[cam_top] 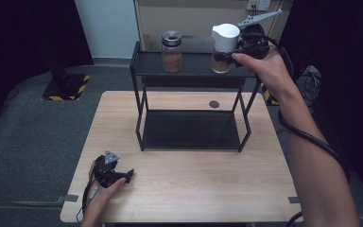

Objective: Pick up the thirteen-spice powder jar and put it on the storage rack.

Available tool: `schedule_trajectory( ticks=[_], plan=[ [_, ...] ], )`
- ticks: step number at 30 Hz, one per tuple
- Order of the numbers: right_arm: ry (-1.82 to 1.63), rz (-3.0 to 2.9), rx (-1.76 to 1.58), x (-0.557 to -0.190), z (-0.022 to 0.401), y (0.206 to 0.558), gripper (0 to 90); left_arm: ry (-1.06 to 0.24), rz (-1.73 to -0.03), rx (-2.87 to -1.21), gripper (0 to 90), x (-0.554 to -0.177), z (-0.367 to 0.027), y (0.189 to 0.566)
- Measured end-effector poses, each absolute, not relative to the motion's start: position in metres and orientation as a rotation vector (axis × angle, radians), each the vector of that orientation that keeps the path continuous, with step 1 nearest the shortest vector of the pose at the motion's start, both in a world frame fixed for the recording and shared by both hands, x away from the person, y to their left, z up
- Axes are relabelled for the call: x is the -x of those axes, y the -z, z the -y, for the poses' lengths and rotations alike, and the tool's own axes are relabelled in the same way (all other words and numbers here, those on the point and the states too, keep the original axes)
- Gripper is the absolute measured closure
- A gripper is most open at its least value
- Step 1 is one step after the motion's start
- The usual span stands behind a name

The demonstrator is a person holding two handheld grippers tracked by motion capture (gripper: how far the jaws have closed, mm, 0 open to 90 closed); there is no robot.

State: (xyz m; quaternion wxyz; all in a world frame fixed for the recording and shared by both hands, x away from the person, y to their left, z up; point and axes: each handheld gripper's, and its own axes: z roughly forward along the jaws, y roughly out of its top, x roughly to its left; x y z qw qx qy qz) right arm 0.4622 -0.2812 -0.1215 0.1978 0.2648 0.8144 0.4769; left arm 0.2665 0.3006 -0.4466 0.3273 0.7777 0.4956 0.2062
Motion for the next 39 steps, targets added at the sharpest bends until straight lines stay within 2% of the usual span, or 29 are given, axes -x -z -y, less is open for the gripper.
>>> schedule_trajectory(
  ticks=[19, 39],
  plan=[
    [-1.324, -2.294, -0.798, -0.479, 0.272, 0.128, 31.6, -0.539, -1.296, -2.037, 0.0, -0.267, -0.301, 0.447],
    [-1.309, -2.312, -0.815, -0.481, 0.271, 0.124, 31.2, -0.540, -1.296, -2.038, 0.0, -0.267, -0.301, 0.447]
  ],
)
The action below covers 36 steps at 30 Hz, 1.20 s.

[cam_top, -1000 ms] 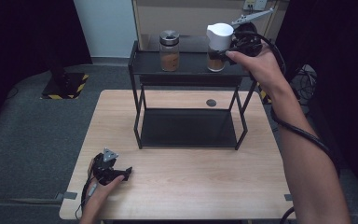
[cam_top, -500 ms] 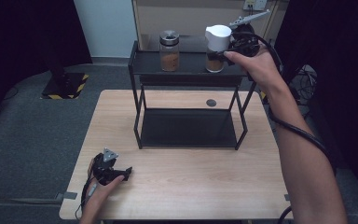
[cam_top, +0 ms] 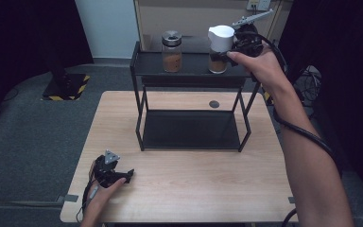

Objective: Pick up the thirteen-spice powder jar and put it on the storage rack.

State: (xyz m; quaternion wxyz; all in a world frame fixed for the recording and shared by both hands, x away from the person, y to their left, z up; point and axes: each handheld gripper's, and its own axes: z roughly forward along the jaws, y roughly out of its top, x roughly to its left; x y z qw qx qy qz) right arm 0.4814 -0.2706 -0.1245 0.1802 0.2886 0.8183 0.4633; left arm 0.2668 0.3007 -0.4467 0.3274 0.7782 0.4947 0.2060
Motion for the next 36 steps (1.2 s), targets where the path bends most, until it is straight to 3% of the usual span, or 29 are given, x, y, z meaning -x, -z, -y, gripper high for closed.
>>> schedule_trajectory(
  ticks=[10, 24, 36],
  plan=[
    [-1.302, -2.304, -0.810, -0.480, 0.270, 0.125, 30.5, -0.540, -1.296, -2.038, 0.0, -0.267, -0.301, 0.447],
    [-1.178, -2.268, -0.753, -0.455, 0.262, 0.112, 13.0, -0.540, -1.296, -2.038, 0.0, -0.267, -0.301, 0.447],
    [-1.123, -2.273, -0.710, -0.426, 0.267, 0.101, 10.7, -0.540, -1.296, -2.038, 0.0, -0.267, -0.301, 0.447]
  ],
)
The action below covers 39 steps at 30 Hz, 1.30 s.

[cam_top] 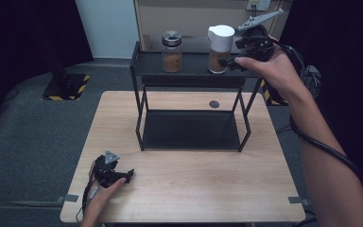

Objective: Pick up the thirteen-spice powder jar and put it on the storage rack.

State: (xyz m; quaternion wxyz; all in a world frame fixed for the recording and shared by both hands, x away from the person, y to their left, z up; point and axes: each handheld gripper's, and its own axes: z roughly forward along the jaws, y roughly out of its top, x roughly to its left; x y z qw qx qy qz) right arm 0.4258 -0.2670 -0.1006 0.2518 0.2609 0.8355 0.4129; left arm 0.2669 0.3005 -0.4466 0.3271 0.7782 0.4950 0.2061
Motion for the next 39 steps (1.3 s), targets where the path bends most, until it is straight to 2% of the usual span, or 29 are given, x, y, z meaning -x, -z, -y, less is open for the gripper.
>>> schedule_trajectory(
  ticks=[11, 19, 39],
  plan=[
    [-1.060, -2.308, -0.663, -0.392, 0.263, 0.102, 10.0, -0.541, -1.298, -2.038, 0.0, -0.267, -0.300, 0.447],
    [-1.022, -2.348, -0.640, -0.373, 0.257, 0.117, 10.0, -0.541, -1.298, -2.038, 0.0, -0.266, -0.300, 0.446],
    [-0.987, -2.419, -0.661, -0.364, 0.251, 0.156, 9.9, -0.542, -1.300, -2.038, 0.0, -0.266, -0.300, 0.446]
  ],
)
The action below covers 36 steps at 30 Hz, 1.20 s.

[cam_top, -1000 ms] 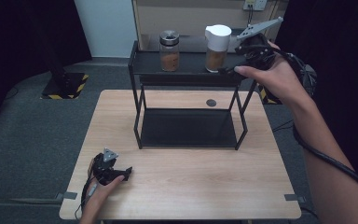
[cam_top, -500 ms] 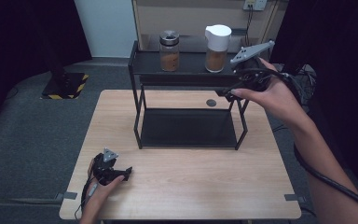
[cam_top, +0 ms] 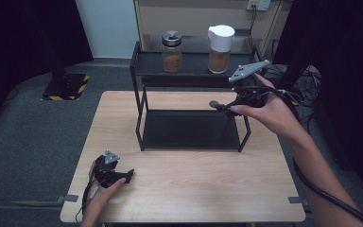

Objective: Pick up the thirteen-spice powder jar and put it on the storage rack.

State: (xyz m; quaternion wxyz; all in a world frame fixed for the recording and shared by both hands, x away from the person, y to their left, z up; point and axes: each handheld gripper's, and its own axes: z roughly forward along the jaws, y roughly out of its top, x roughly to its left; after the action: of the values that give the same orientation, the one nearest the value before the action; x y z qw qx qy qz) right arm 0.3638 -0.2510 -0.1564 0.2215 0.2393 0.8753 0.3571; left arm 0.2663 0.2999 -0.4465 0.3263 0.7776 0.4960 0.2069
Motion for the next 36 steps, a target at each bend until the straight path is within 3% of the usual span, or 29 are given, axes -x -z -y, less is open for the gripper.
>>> schedule_trajectory(
  ticks=[36],
  plan=[
    [-0.953, -2.496, -0.714, -0.363, 0.248, 0.225, 10.1, -0.543, -1.300, -2.037, 0.0, -0.266, -0.300, 0.447]
  ],
)
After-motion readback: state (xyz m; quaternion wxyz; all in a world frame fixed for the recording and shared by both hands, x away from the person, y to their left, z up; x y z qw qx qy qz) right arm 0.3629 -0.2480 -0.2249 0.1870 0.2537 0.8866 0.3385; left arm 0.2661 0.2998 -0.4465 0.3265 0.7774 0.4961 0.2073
